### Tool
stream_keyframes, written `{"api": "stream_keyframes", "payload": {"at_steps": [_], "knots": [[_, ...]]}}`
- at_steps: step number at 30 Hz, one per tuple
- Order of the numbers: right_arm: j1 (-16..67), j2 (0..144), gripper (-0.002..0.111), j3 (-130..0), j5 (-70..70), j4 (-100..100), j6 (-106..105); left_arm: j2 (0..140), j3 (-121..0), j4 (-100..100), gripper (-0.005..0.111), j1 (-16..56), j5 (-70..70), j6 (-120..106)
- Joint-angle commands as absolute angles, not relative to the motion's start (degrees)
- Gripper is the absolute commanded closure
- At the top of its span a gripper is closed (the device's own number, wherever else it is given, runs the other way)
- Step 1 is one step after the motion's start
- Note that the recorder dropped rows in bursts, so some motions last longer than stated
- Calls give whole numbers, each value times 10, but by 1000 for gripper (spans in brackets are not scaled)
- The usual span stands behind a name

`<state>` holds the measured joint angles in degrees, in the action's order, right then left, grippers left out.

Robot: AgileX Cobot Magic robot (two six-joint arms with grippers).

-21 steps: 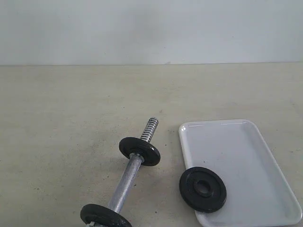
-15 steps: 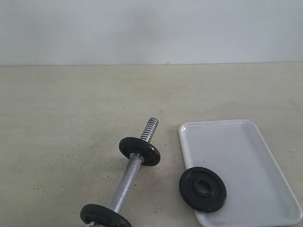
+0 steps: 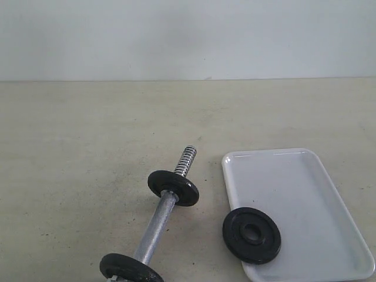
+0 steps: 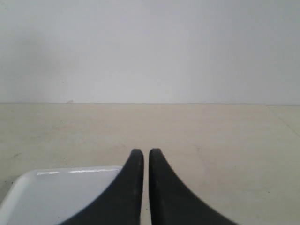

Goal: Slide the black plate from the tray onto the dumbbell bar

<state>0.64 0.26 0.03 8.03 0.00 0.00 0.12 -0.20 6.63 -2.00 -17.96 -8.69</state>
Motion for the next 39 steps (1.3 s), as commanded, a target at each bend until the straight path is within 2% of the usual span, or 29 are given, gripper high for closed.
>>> {"api": "stream_keyframes", "payload": {"at_steps": [1, 5, 11, 16, 19, 21, 26, 30, 39], "knots": [[6, 0, 106, 0, 25, -4, 0, 0, 0, 71, 102, -17, -145, -90], [6, 0, 106, 0, -90, 9, 41, 0, 0, 71, 102, -17, -62, -90], [6, 0, 106, 0, -235, 10, 257, 0, 0, 71, 102, -17, 96, -16], [6, 0, 106, 0, -279, 10, 212, 0, 0, 71, 102, -17, 186, 17], [6, 0, 106, 0, -294, 10, 103, 0, 0, 64, 102, -17, 217, 27], [6, 0, 106, 0, -245, 40, 106, 0, 0, 48, 102, -17, 201, 28], [6, 35, 106, -72, 23, 70, 74, 0, -22, -64, 102, -17, 34, 71], [6, 114, 106, -123, 70, 70, 51, 2, -45, -65, 102, -14, -35, 98], [6, 326, 106, -268, 328, 139, -139, 194, -125, 24, 102, -12, -125, 55]]}}
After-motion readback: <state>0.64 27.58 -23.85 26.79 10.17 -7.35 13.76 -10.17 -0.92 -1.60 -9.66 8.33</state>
